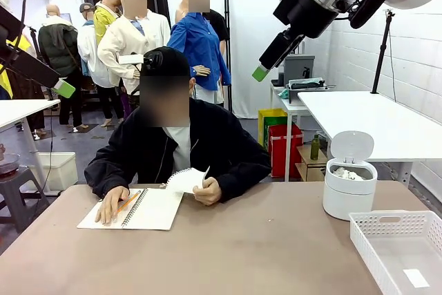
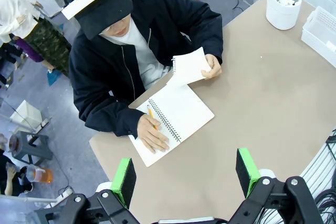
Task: Sort the paper based on its condition.
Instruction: If a person hands you a paper, place it in the Organizing basket , and if it's crumpled, put it in the Trash can.
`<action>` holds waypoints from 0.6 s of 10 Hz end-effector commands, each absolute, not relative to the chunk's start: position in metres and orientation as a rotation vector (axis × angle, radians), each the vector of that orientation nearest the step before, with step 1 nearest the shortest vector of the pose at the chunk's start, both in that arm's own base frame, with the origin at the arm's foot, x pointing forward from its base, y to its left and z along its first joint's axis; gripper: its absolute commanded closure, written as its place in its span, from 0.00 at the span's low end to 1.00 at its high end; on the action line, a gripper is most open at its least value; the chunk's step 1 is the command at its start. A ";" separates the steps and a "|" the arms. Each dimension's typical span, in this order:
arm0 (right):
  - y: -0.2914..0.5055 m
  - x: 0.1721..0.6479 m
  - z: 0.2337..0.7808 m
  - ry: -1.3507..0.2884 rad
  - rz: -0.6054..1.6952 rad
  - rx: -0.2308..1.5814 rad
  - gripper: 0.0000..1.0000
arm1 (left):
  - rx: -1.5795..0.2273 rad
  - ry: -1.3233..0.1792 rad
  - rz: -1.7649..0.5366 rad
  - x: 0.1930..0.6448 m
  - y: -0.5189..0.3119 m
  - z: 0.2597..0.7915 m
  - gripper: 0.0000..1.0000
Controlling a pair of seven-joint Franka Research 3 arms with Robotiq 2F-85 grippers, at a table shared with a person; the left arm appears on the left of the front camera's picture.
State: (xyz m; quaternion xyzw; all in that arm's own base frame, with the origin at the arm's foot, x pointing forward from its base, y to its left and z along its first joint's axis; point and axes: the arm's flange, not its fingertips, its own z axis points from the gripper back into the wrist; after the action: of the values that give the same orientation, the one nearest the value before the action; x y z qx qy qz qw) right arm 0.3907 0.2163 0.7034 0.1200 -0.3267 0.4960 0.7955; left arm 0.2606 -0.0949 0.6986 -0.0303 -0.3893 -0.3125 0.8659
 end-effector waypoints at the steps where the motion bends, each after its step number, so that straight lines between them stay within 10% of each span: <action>1: 0.216 0.391 0.704 -0.702 1.064 0.260 0.00 | -0.063 -0.816 -0.653 0.260 -0.094 0.699 0.00; 6: 0.216 0.391 0.704 -0.702 1.064 0.260 0.00 | -0.063 -0.816 -0.653 0.260 -0.094 0.699 0.00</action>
State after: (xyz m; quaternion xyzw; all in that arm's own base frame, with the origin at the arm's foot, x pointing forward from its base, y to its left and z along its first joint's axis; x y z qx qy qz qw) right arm 0.3907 0.2163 0.7034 0.1200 -0.3267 0.4960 0.7955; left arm 0.2606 -0.0949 0.6986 -0.0303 -0.3893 -0.3125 0.8659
